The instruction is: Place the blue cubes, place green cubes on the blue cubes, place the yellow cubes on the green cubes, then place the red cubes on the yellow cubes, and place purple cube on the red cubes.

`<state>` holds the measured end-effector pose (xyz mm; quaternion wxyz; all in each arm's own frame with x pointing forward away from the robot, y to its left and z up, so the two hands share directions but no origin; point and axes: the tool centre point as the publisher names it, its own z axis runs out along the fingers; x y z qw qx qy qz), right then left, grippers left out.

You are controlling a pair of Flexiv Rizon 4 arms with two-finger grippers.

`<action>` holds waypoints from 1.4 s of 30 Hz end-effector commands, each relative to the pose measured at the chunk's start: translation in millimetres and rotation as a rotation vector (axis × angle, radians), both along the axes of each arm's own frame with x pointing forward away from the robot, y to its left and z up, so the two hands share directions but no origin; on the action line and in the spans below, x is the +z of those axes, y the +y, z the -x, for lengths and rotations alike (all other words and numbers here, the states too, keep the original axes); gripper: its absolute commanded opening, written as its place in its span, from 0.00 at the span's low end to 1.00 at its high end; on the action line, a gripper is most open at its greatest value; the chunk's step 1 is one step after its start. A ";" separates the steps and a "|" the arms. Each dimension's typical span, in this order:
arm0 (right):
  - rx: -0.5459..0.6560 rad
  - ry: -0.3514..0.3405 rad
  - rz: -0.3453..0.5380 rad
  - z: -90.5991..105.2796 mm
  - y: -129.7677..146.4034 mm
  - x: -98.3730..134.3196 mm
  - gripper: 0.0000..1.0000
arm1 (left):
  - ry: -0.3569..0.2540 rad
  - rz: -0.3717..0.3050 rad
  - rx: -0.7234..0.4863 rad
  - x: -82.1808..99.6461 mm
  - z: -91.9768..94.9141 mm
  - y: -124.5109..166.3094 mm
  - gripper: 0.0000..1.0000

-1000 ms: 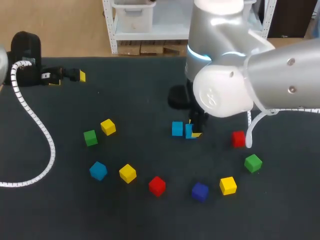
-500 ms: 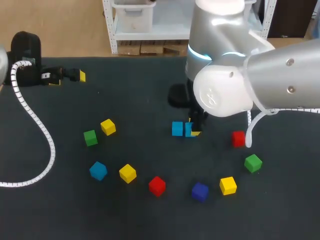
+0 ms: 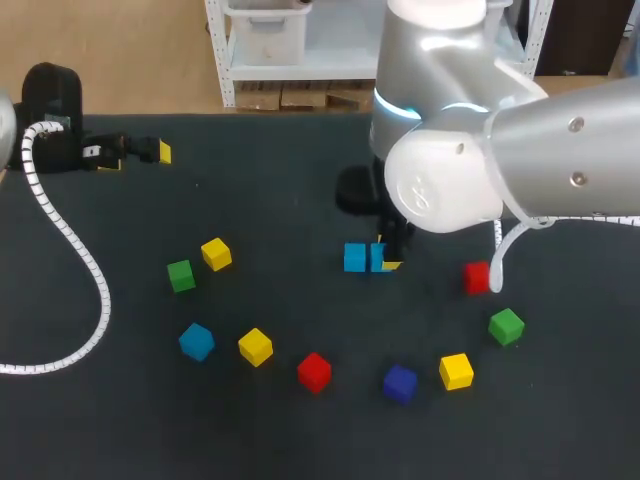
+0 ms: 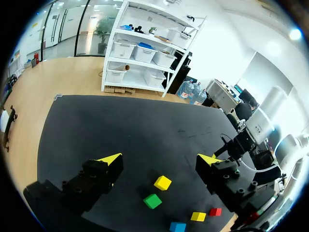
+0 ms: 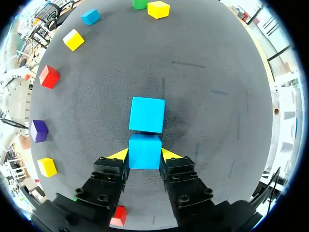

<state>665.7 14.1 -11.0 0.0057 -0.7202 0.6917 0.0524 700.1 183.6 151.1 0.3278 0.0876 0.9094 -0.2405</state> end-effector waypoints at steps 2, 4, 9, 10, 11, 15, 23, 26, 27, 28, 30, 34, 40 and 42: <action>-0.002 0.002 -0.001 -0.7 -0.5 -1.3 0.35 | -0.004 0.005 -0.002 -1.0 0.4 1.0 1.00; -0.004 0.002 -0.001 -0.7 -0.6 -1.2 0.80 | -0.004 0.005 -0.002 -1.0 0.4 1.0 1.00; -0.010 0.009 -0.001 -1.4 -0.7 0.3 1.00 | -0.004 0.005 -0.002 -1.0 0.4 1.0 1.00; -0.011 0.010 -0.002 -1.6 -0.8 0.8 1.00 | -0.004 0.005 -0.002 -1.0 0.4 1.0 1.00; -0.011 0.012 -0.003 -2.0 -1.1 1.9 1.00 | -0.004 0.005 -0.002 -1.0 0.4 1.0 1.00; -0.016 0.011 -0.010 -2.4 -4.4 10.3 1.00 | -0.004 0.005 -0.002 -1.0 0.4 1.0 1.00; -0.054 0.016 -0.064 -3.1 -24.9 37.1 1.00 | -0.004 0.005 -0.002 -1.0 0.4 1.0 1.00; -0.094 0.013 -0.104 -3.2 -34.5 50.1 1.00 | -0.004 0.005 -0.002 -1.0 0.4 1.0 1.00; -0.113 0.013 -0.118 -3.4 -37.7 55.2 1.00 | -0.004 0.005 -0.002 -1.0 0.4 1.0 1.00; -0.127 0.005 -0.130 -3.8 -40.8 59.5 1.00 | -0.004 0.005 -0.002 -1.0 0.4 1.0 1.00; -0.157 -0.024 -0.149 -5.1 -46.9 66.7 1.00 | -0.004 0.005 -0.002 -1.0 0.4 1.0 1.00; -0.258 -0.025 -0.221 -10.6 -59.2 83.4 1.00 | -0.004 0.005 -0.002 -1.0 0.4 1.0 1.00; -0.386 -0.024 -0.340 -19.4 -80.0 107.9 1.00 | -0.004 0.005 -0.002 -1.0 0.4 1.0 1.00; -0.424 -0.028 -0.378 -20.8 -87.1 115.5 1.00 | -0.004 0.005 -0.002 -1.0 0.4 1.0 1.00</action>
